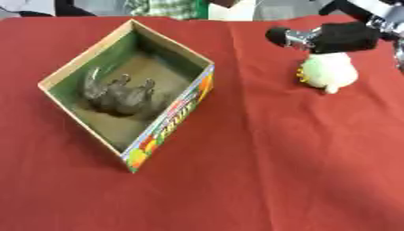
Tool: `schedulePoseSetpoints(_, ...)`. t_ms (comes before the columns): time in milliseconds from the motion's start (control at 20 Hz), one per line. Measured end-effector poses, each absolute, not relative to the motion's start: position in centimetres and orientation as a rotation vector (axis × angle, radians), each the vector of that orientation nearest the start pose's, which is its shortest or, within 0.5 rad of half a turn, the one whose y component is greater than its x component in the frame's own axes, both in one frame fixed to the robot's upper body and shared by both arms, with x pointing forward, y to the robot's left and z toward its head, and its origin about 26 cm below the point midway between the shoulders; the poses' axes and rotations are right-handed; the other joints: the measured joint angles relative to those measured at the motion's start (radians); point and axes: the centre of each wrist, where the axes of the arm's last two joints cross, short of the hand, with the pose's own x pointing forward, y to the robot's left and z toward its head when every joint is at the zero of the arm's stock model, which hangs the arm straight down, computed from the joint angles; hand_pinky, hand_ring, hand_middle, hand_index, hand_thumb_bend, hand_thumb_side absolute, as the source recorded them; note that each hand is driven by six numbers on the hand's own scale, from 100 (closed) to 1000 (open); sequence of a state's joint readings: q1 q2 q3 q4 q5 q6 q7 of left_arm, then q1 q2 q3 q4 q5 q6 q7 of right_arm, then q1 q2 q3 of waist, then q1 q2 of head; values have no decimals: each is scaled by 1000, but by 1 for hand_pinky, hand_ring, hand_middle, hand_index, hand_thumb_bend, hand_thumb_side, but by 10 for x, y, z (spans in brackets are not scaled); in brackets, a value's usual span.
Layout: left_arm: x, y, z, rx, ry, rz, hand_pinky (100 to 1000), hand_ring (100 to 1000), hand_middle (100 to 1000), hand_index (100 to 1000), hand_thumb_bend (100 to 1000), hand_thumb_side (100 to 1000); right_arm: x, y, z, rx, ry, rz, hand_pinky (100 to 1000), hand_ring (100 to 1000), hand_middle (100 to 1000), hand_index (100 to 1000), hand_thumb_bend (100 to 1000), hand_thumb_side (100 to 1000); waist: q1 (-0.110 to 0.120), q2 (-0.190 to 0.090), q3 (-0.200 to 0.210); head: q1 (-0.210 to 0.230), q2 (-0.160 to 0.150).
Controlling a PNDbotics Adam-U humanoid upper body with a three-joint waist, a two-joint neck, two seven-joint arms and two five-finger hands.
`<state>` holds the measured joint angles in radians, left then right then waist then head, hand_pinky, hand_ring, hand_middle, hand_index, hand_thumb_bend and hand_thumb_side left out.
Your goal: Pick up objects on the table and place them in the box.
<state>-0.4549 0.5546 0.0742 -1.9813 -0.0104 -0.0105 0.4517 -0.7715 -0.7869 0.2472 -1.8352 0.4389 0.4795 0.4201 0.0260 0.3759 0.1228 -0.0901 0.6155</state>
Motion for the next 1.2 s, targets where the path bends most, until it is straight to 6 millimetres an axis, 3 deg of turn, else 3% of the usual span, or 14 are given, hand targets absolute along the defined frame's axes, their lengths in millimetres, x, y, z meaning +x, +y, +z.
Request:
schedulePoseSetpoints(700,305,296,273,615,-2522,10,686,884,885,901,100,816,366,-284,290,-986,-1489,1091,861,969,912,991,574,664,15,4,0,1,-2)
schedulePoseSetpoints(1200,305,296,273,617,-2520,13,685,884,883,901,100,817,376,-302,273,-1104,-1398,1077,885,985,929,996,607,655,18,5,0,9,-10)
